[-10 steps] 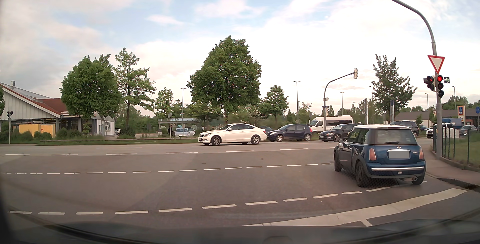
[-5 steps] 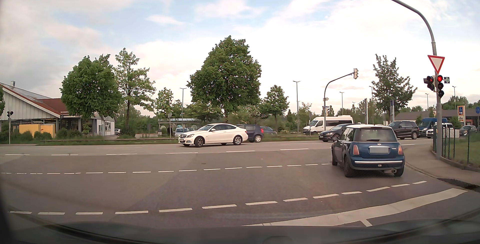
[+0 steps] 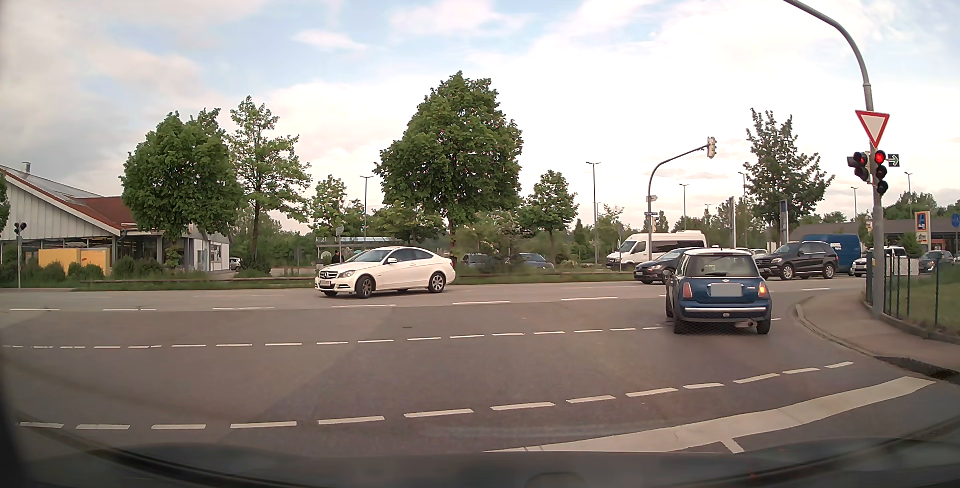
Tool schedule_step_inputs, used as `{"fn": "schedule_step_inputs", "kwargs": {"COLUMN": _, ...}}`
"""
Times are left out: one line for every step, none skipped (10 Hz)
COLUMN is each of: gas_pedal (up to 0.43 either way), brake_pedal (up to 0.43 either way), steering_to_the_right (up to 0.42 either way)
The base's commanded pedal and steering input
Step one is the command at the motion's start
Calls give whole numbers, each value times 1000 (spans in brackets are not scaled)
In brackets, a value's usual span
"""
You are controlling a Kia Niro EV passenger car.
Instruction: Follow the waypoints while adhering to traffic rules and regulations
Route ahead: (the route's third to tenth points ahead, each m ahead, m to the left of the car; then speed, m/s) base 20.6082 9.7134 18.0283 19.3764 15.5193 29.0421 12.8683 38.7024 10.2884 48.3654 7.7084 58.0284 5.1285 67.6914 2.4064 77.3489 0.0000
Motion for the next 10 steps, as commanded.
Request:
{"fn": "schedule_step_inputs", "kwargs": {"gas_pedal": 0, "brake_pedal": 360, "steering_to_the_right": -1}}
{"fn": "schedule_step_inputs", "kwargs": {"gas_pedal": 0, "brake_pedal": 360, "steering_to_the_right": -1}}
{"fn": "schedule_step_inputs", "kwargs": {"gas_pedal": 0, "brake_pedal": 360, "steering_to_the_right": -1}}
{"fn": "schedule_step_inputs", "kwargs": {"gas_pedal": 0, "brake_pedal": 360, "steering_to_the_right": -1}}
{"fn": "schedule_step_inputs", "kwargs": {"gas_pedal": 0, "brake_pedal": 360, "steering_to_the_right": -1}}
{"fn": "schedule_step_inputs", "kwargs": {"gas_pedal": 0, "brake_pedal": 360, "steering_to_the_right": -1}}
{"fn": "schedule_step_inputs", "kwargs": {"gas_pedal": 0, "brake_pedal": 360, "steering_to_the_right": -1}}
{"fn": "schedule_step_inputs", "kwargs": {"gas_pedal": 0, "brake_pedal": 360, "steering_to_the_right": -1}}
{"fn": "schedule_step_inputs", "kwargs": {"gas_pedal": 0, "brake_pedal": 360, "steering_to_the_right": -1}}
{"fn": "schedule_step_inputs", "kwargs": {"gas_pedal": 0, "brake_pedal": 360, "steering_to_the_right": -1}}
